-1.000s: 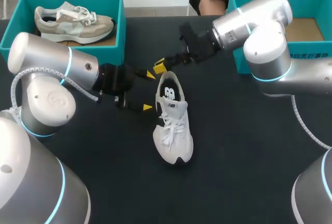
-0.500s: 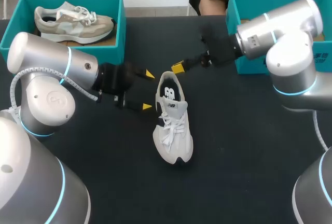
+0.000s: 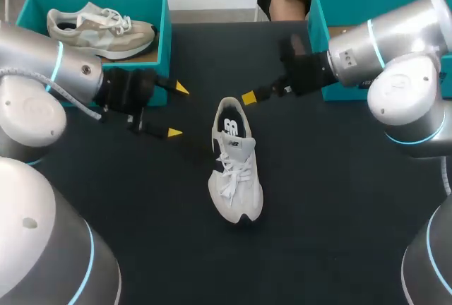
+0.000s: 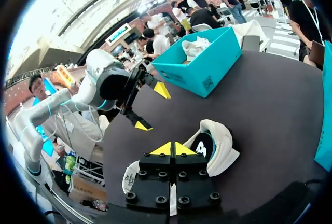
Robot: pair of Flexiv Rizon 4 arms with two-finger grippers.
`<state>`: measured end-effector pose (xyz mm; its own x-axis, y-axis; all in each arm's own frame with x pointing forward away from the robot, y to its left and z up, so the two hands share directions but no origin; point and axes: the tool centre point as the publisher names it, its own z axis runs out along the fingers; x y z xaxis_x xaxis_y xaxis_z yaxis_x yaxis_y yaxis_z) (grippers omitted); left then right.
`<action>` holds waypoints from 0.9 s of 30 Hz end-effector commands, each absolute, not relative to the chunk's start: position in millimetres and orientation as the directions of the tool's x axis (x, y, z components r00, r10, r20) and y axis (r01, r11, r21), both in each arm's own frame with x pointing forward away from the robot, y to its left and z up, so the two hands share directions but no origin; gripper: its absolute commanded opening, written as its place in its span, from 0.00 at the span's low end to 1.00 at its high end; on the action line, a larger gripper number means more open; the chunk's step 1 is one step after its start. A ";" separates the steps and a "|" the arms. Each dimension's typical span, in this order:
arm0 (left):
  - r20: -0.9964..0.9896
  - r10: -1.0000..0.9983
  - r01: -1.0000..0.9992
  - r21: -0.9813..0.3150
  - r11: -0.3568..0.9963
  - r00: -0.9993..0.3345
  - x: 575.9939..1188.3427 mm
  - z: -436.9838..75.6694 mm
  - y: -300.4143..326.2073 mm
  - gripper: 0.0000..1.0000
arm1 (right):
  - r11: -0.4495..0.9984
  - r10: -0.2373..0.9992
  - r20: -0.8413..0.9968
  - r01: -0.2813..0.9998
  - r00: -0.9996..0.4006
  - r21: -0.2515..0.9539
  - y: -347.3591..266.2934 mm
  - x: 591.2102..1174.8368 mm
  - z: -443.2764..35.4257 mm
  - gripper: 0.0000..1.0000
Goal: Take the shoe out of the shoebox, open the shoe tongue, remove and reinsert the insole, then place the shoe into the shoebox
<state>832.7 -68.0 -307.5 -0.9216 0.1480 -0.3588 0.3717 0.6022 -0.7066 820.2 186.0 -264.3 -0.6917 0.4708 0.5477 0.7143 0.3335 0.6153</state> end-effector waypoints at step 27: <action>-0.357 0.218 0.413 -0.686 0.599 -0.908 828.4 -245.3 -18.0 1.00 | 0.387 0.901 0.043 0.843 -0.432 0.373 200.0 811.7 -280.2 0.00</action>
